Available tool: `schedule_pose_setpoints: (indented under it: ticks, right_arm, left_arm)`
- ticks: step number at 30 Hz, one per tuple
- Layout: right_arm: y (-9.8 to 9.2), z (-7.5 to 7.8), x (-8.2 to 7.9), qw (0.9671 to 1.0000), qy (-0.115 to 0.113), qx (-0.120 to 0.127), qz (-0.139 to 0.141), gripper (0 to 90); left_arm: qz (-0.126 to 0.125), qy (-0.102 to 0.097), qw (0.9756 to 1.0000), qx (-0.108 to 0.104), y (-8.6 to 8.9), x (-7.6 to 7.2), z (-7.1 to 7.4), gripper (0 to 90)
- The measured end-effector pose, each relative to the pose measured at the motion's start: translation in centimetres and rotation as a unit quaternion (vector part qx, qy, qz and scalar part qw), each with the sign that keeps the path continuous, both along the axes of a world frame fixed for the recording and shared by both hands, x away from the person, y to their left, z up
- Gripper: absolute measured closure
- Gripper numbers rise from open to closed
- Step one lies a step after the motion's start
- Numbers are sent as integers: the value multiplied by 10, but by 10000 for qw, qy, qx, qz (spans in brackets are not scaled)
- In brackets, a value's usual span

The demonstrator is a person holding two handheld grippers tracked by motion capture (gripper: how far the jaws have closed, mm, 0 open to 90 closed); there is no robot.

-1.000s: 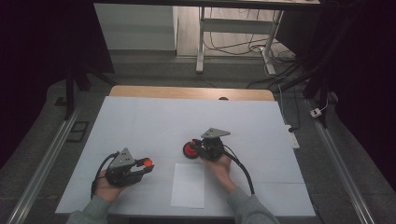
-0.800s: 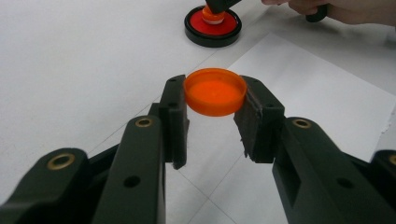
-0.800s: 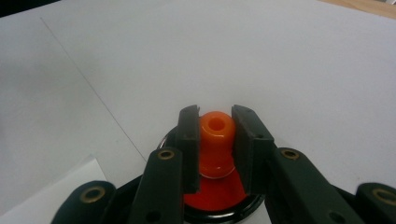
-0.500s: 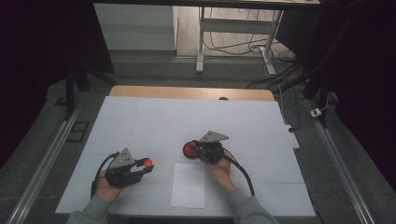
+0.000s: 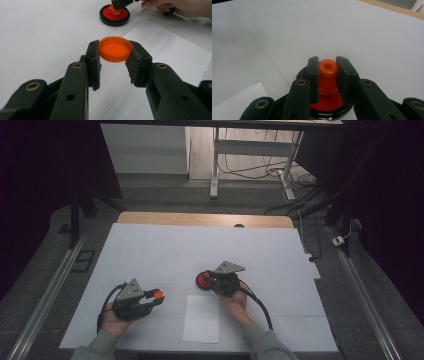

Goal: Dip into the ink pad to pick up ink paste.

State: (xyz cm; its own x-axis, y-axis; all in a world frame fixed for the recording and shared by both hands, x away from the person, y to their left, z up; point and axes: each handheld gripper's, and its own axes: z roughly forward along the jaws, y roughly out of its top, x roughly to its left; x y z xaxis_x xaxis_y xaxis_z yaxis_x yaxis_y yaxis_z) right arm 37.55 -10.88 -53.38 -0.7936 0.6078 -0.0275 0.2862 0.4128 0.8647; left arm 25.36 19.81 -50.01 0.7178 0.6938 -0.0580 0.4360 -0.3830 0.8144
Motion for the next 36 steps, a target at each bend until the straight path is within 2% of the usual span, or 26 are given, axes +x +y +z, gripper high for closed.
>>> schedule_pose_setpoints:
  ticks: [13, 18, 20, 21, 23, 26, 36]
  right_arm:
    - [0, 0, -1, 10000, -40, -13, 11, 732]
    - [0, 1, 1, 10000, 82, 53, -19, 731]
    - [-1, 2, 2, 9999, 107, 107, 25, 731]
    - [-2, 4, 2, 9998, 48, 177, 34, 731]
    - [-5, 13, 0, 9994, -78, 330, 70, 732]
    - [-9, 23, -1, 9987, -115, 488, 53, 732]
    - [-9, 17, 2, 9995, -21, 302, 60, 732]
  left_arm:
    - [54, -43, 10000, -5, 1, -1, 1, 648]
    - [128, -137, 9998, -64, 4, -2, 4, 648]
    - [137, -129, 9998, -61, 4, -1, 4, 648]
    - [136, -130, 9998, -55, 4, -1, 4, 648]
    - [130, -139, 9998, -59, 4, -2, 4, 648]
    - [132, -133, 9998, -63, 4, -1, 4, 648]
    - [107, -127, 9999, -36, 3, -1, 4, 648]
